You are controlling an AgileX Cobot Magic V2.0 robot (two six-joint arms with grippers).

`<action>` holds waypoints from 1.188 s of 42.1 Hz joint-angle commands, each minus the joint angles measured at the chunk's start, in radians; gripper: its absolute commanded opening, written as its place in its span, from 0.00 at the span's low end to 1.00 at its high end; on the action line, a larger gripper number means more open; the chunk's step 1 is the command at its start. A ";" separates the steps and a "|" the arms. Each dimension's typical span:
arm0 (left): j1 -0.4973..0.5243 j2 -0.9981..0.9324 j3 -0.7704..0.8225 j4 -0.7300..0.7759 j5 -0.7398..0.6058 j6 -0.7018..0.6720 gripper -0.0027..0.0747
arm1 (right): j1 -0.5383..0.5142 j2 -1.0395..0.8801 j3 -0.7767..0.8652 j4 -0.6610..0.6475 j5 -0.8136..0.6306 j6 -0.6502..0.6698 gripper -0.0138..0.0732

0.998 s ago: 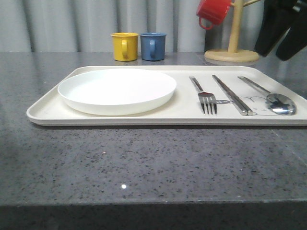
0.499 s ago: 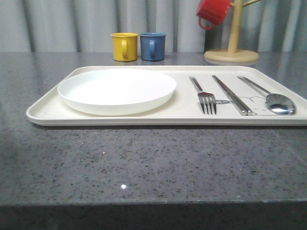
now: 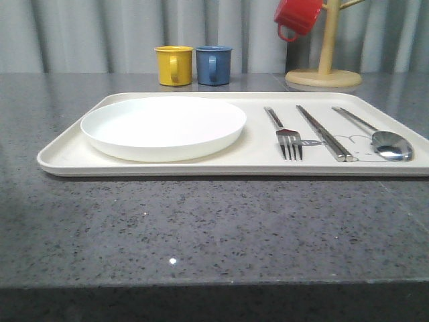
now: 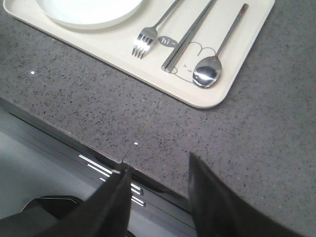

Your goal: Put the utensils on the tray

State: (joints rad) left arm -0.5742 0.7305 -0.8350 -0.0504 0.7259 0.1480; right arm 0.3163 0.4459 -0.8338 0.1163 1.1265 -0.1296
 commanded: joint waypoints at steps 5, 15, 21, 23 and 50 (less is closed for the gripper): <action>-0.008 -0.002 -0.025 -0.005 -0.084 -0.008 0.58 | 0.002 0.000 -0.016 0.000 -0.092 0.008 0.51; -0.008 -0.002 -0.025 -0.005 -0.077 -0.008 0.57 | 0.002 0.000 -0.015 -0.001 -0.134 0.040 0.51; -0.008 -0.002 -0.025 -0.005 -0.074 -0.008 0.48 | 0.002 0.000 -0.015 0.000 -0.137 0.041 0.44; -0.008 -0.002 -0.025 -0.005 -0.074 -0.008 0.42 | 0.002 0.000 -0.015 0.000 -0.137 0.041 0.37; -0.008 -0.002 -0.025 -0.005 -0.079 -0.008 0.01 | 0.002 0.000 -0.015 0.000 -0.137 0.041 0.02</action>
State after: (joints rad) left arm -0.5742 0.7305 -0.8350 -0.0504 0.7215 0.1480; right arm 0.3163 0.4389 -0.8258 0.1163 1.0572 -0.0862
